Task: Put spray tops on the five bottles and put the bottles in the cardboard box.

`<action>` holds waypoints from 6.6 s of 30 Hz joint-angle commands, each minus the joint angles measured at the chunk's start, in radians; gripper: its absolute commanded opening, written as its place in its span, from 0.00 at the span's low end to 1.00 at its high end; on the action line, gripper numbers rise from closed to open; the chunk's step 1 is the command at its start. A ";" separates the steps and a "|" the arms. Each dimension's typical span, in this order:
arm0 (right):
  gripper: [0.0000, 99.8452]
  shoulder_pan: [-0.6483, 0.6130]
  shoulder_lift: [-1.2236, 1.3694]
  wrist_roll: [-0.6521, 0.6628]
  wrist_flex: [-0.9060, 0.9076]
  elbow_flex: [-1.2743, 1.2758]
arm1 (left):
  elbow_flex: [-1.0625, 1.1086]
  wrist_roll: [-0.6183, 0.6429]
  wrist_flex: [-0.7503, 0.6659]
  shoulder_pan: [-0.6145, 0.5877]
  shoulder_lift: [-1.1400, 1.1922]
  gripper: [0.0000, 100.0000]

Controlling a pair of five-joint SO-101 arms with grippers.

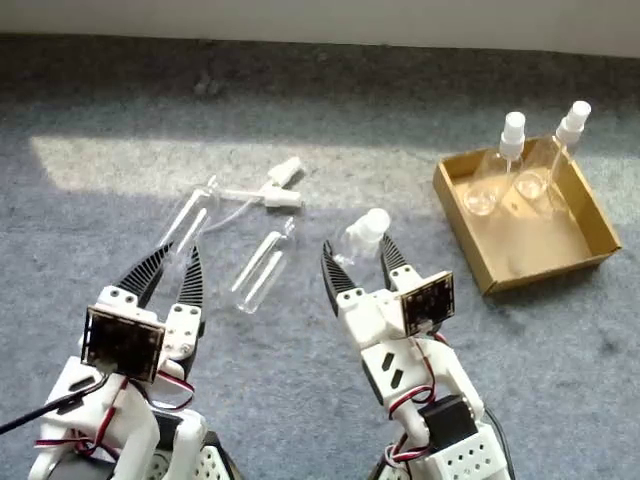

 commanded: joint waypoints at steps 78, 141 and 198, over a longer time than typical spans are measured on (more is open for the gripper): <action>0.12 0.932 1.802 0.044 -1.036 -0.748 | 0.665 0.008 -0.043 -0.125 -0.028 0.03; 0.20 0.892 2.134 0.140 -1.036 -1.076 | 0.665 0.006 -0.044 -0.125 -0.028 0.03; 0.32 0.901 2.129 0.135 -1.029 -1.073 | 0.665 0.005 -0.043 -0.125 -0.027 0.03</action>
